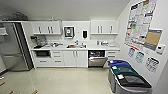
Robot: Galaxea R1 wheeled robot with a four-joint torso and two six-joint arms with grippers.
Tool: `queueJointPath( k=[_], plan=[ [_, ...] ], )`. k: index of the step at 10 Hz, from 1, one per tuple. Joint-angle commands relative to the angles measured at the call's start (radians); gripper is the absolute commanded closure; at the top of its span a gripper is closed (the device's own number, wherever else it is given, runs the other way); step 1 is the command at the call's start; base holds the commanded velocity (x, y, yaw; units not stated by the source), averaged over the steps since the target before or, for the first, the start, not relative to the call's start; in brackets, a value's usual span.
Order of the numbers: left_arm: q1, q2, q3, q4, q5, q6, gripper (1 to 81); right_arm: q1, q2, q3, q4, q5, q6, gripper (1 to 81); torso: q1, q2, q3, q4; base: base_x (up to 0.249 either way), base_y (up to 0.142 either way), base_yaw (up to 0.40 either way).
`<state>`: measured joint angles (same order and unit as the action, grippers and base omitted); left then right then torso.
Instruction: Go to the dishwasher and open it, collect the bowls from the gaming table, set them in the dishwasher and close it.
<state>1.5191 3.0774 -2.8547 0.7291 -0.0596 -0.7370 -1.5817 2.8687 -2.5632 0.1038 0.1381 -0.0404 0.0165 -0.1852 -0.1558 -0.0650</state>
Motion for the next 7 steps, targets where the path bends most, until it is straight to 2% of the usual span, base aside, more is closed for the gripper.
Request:
queueJointPath(
  k=[1, 7],
  plan=[
    [-0.050, 0.000, -0.003, -0.004, 0.040, -0.002, 81.1, 0.048, -0.012, -0.006, -0.007, -0.049, -0.004, 81.1, 0.000, 0.000, 0.000, 0.000, 0.179, 0.000, 0.000],
    [-0.050, 0.001, -0.003, -0.002, 0.040, -0.002, 81.1, 0.048, -0.010, -0.009, -0.007, -0.049, -0.004, 81.1, 0.000, 0.000, 0.000, 0.000, 0.179, 0.000, 0.000]
  ],
)
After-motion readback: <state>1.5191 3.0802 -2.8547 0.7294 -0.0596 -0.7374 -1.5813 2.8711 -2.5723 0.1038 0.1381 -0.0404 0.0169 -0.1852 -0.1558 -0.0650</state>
